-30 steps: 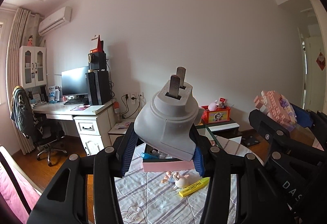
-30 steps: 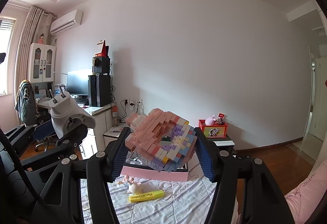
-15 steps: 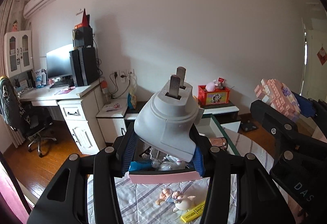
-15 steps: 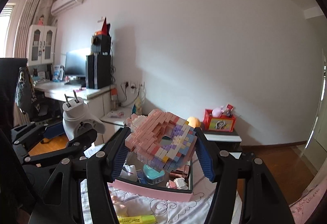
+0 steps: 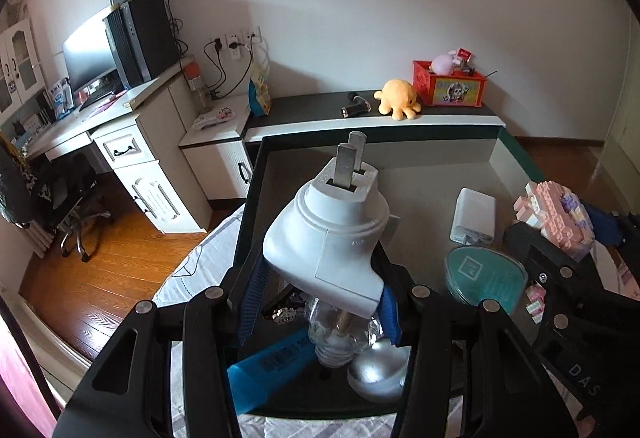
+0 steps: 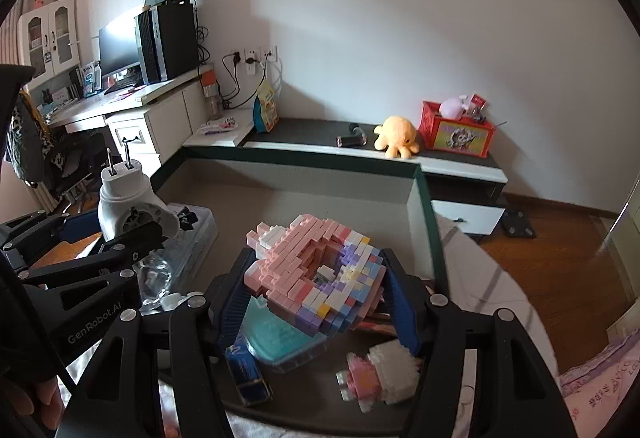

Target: Organize rigid objects

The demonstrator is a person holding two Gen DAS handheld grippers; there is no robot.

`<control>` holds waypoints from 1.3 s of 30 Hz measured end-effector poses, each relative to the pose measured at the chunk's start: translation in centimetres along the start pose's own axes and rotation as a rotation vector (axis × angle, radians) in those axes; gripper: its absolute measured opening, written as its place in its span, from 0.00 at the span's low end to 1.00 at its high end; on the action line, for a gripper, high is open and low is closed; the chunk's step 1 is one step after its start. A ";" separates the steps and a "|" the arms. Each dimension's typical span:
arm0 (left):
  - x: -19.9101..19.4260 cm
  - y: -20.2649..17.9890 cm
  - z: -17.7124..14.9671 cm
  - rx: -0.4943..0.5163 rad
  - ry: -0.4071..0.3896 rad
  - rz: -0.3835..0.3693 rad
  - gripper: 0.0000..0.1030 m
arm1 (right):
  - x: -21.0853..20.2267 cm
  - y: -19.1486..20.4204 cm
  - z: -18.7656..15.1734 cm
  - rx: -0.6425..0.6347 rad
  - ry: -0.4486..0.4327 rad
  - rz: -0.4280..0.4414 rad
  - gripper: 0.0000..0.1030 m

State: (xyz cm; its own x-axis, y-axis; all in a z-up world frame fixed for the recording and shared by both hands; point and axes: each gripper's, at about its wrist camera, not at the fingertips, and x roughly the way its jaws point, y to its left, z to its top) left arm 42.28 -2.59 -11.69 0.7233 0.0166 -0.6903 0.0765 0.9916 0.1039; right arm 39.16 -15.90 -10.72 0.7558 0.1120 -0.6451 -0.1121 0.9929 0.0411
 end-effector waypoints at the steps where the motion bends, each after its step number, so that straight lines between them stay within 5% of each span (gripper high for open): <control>1: 0.5 0.0 0.2 -0.001 0.004 -0.006 0.48 | 0.5 -0.2 0.1 0.003 0.010 0.001 0.61; 9: 1.5 -0.2 0.6 0.005 -0.008 0.011 0.54 | 1.9 -0.3 0.0 0.012 0.038 0.029 0.66; 14: -1.0 0.5 0.8 -0.018 -0.075 0.056 0.85 | -0.3 -1.2 0.4 0.048 -0.035 0.021 0.82; 17: -3.4 1.8 0.6 -0.065 -0.110 0.025 0.96 | -2.8 -1.6 0.5 0.069 -0.074 0.043 0.83; 25: -14.4 3.1 -1.8 -0.097 -0.306 0.034 1.00 | -11.8 0.0 -0.6 0.077 -0.194 0.019 1.00; 35: -28.4 2.6 -9.7 -0.113 -0.568 0.144 1.00 | -25.6 3.2 -6.4 0.023 -0.389 -0.017 1.00; 39: -32.3 2.7 -12.5 -0.132 -0.608 0.134 1.00 | -29.9 3.8 -8.9 0.033 -0.449 -0.059 1.00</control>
State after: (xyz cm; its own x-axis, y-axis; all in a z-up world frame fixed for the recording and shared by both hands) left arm 10.49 1.13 1.95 0.9842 0.1042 -0.1435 -0.0986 0.9941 0.0454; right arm 10.41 -15.83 1.97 0.9661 0.0549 -0.2522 -0.0453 0.9980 0.0434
